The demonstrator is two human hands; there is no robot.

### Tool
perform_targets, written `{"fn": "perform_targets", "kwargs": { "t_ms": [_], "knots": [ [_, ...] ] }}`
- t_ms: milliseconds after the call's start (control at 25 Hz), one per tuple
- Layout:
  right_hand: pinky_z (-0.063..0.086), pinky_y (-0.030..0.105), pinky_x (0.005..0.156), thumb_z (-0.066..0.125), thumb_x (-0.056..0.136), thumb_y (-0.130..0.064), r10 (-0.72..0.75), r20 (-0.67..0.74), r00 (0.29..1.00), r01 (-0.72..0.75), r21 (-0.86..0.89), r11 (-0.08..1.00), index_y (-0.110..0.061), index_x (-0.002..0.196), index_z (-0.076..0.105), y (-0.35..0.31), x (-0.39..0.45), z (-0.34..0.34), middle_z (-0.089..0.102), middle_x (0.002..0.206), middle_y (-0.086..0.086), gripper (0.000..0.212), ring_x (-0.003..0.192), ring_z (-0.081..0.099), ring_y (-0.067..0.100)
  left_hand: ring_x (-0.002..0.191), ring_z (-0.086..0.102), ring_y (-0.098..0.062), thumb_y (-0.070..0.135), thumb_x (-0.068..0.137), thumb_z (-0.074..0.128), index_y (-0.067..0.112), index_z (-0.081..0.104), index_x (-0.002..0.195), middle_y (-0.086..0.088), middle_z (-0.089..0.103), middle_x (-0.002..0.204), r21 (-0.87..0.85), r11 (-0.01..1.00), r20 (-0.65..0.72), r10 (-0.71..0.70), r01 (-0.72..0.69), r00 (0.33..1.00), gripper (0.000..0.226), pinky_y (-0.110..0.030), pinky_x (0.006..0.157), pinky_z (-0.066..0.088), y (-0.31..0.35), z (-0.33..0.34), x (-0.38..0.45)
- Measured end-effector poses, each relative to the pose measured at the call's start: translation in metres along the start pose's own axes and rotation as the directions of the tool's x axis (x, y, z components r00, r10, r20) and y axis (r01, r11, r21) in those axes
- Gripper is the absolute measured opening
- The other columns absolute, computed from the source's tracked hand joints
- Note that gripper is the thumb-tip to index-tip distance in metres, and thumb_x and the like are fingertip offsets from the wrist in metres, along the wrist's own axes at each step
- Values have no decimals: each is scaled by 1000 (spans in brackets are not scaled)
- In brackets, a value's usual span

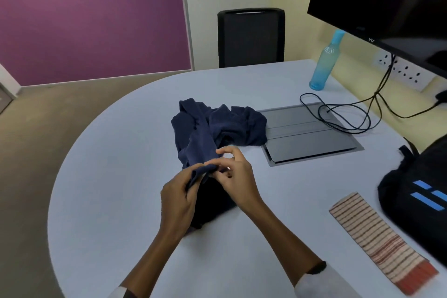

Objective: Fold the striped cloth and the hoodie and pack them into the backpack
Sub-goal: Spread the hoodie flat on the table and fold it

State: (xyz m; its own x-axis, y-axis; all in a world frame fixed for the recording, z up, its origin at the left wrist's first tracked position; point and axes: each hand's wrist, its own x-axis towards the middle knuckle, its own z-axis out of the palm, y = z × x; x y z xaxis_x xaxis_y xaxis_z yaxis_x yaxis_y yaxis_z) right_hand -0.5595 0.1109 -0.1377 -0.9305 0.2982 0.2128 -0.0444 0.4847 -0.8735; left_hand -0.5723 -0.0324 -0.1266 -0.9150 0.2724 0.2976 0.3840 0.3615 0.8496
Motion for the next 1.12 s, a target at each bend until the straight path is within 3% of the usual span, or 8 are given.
{"fn": "perform_targets", "kwargs": {
  "t_ms": [160,320,520,640,760,920,1000,1120],
  "knots": [
    [47,12,75,74,77,-2,-11,25,1000,13,-47,999,-12,88,76,-8,24,21,65,107,-5,15,80,61,4,62,54,-7,17,92,57,31,72,100,15,64,68,38,999,-54,11,-9,999,22,-11,55,36,-9,-36,8],
    [53,26,84,69,76,4,96,3,995,-94,-155,983,-14,79,73,-5,38,40,70,85,-4,19,84,65,9,51,46,-10,21,90,61,19,64,72,12,51,51,130,991,-48,-35,41,998,19,-15,47,32,-32,-60,8],
    [53,19,78,52,76,17,181,-50,982,-185,-76,980,-12,79,74,-1,26,41,67,96,-1,36,85,64,9,55,54,-3,22,91,55,19,66,91,15,49,50,50,997,80,-66,62,995,11,-10,51,34,-25,-36,-19],
    [57,24,76,45,83,9,362,15,932,-362,21,932,-15,84,76,1,11,23,72,93,2,40,83,68,17,53,52,-6,22,96,50,17,56,91,14,49,54,-13,999,237,-45,49,971,9,-14,53,34,-8,-9,-27],
    [57,28,77,48,87,5,386,-58,921,-381,89,921,-19,91,73,9,-3,2,72,95,2,36,89,68,18,54,50,-8,26,98,45,17,46,86,14,48,60,-29,999,304,-16,26,952,15,-14,52,36,7,9,-31],
    [56,31,71,62,91,-18,450,-109,886,-390,348,852,-18,89,65,-3,-24,-17,71,79,7,4,78,68,21,54,53,-11,20,94,51,13,47,81,2,52,57,-162,981,294,-57,108,954,15,-21,52,46,18,16,-26],
    [51,23,63,59,92,-31,408,-77,910,-353,374,858,-12,77,66,-16,-31,-22,68,68,0,25,67,64,11,68,63,-23,19,93,51,10,51,86,-12,62,68,-257,942,331,-122,214,936,12,-38,65,57,23,18,-19],
    [54,22,77,50,86,-49,343,66,937,-337,429,838,-12,102,71,-24,-39,-32,74,94,1,45,90,70,13,88,66,-28,17,94,49,7,54,93,-20,67,88,-376,832,440,-226,408,869,12,-41,80,57,26,22,-14]
  ]
}}
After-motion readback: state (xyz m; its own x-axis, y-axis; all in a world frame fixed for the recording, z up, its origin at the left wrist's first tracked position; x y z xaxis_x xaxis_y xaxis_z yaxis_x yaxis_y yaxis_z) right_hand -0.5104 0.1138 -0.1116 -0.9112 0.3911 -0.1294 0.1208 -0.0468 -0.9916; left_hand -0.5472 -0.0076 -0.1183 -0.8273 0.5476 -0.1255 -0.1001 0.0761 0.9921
